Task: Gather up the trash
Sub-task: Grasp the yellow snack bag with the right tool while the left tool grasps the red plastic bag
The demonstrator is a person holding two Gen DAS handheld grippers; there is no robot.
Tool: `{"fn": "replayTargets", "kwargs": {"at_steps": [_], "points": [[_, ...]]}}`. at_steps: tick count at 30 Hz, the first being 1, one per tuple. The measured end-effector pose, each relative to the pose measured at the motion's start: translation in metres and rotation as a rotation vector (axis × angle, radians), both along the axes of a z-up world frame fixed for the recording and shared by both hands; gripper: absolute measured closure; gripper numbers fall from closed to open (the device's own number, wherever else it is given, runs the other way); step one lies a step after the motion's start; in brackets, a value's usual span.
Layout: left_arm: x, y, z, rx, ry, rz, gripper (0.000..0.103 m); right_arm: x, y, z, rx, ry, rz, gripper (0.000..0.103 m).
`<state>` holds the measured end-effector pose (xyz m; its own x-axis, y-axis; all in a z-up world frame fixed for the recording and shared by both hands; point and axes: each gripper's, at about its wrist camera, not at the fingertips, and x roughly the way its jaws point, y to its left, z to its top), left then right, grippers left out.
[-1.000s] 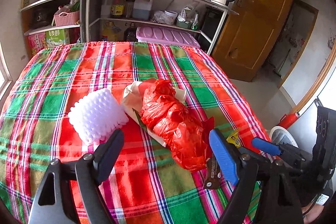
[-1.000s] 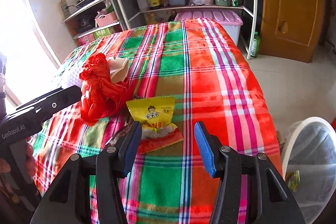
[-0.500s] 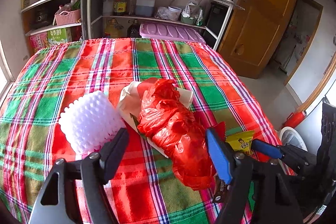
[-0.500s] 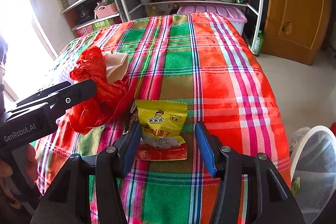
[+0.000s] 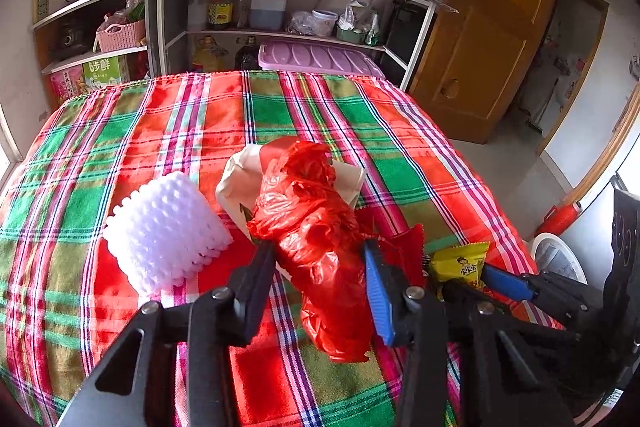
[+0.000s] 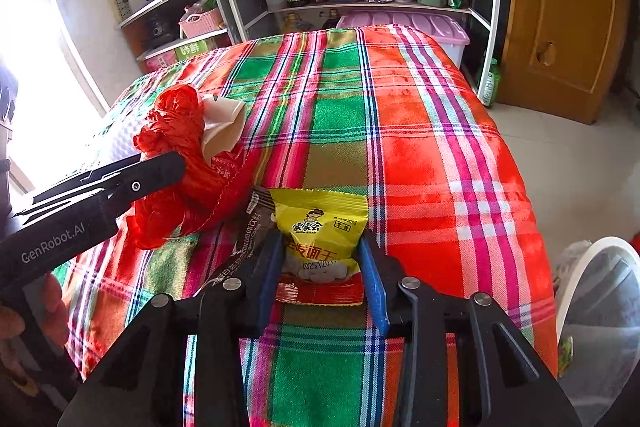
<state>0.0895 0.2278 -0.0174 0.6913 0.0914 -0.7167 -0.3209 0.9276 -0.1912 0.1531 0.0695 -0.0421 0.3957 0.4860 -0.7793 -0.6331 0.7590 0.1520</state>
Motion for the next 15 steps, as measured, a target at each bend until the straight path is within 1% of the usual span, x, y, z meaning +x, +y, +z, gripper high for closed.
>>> {"fn": "replayTargets", "kwargs": {"at_steps": [8,15], "points": [[-0.007,0.002,0.004,0.005,-0.015,0.004,0.061,-0.004,-0.001,0.002,-0.003,-0.024,0.000,0.073],[-0.013,0.002,0.006,0.014,-0.018,0.004,0.061,-0.007,-0.005,0.004,0.007,-0.029,-0.008,0.075]]}}
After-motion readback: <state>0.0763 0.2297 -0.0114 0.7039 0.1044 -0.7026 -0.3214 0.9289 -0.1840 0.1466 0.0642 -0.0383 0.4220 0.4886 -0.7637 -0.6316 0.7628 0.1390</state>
